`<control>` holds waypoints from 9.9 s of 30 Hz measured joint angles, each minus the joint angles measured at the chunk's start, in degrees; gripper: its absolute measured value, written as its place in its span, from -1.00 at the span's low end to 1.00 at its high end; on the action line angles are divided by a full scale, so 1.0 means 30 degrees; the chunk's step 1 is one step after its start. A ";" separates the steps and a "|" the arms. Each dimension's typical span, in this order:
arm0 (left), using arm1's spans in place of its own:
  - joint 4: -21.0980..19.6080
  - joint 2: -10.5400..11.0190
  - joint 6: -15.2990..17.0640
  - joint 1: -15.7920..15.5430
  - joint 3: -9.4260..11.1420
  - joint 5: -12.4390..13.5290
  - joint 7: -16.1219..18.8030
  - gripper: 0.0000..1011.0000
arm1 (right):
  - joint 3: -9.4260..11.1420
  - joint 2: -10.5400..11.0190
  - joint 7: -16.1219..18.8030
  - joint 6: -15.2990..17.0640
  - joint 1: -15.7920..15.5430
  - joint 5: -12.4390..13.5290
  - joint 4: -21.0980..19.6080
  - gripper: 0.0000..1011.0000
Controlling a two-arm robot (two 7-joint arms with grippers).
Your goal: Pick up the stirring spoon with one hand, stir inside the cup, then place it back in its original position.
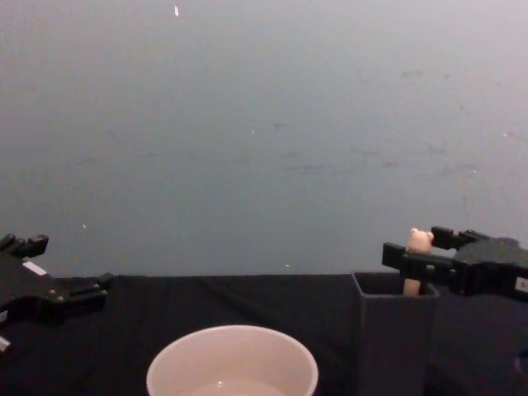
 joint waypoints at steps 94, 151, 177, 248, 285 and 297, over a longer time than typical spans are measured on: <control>-0.0001 0.0000 0.0000 -0.0001 -0.0001 0.0000 0.0000 0.98 | 0.0927 0.0114 0.0901 -0.1116 -0.0151 -0.0968 -0.1920 -0.58; -0.0001 0.0000 0.0000 0.0000 -0.0001 0.0000 0.0000 0.98 | -0.0606 -0.1692 0.3255 -0.3333 0.2515 -0.0718 -0.0565 -0.58; -0.0001 0.0000 -0.0001 0.0000 0.0000 0.0000 0.0000 0.98 | -0.3446 -0.2354 0.6040 -0.5362 0.3642 -0.1156 0.2850 -0.58; -0.0002 0.0000 0.0000 -0.0001 0.0001 0.0001 0.0000 0.98 | -0.3528 -0.1544 0.5960 -0.5728 0.2029 -0.2073 0.1551 -0.58; -0.0001 0.0000 0.0000 0.0000 -0.0001 0.0000 0.0000 0.98 | -0.3946 -0.3211 0.5365 -0.6246 0.3617 -0.2540 0.3886 -0.58; -0.0001 0.0000 0.0000 0.0000 0.0000 0.0000 0.0000 0.98 | -0.3534 -0.2614 0.5299 -0.6112 0.3256 -0.2651 0.3492 -0.58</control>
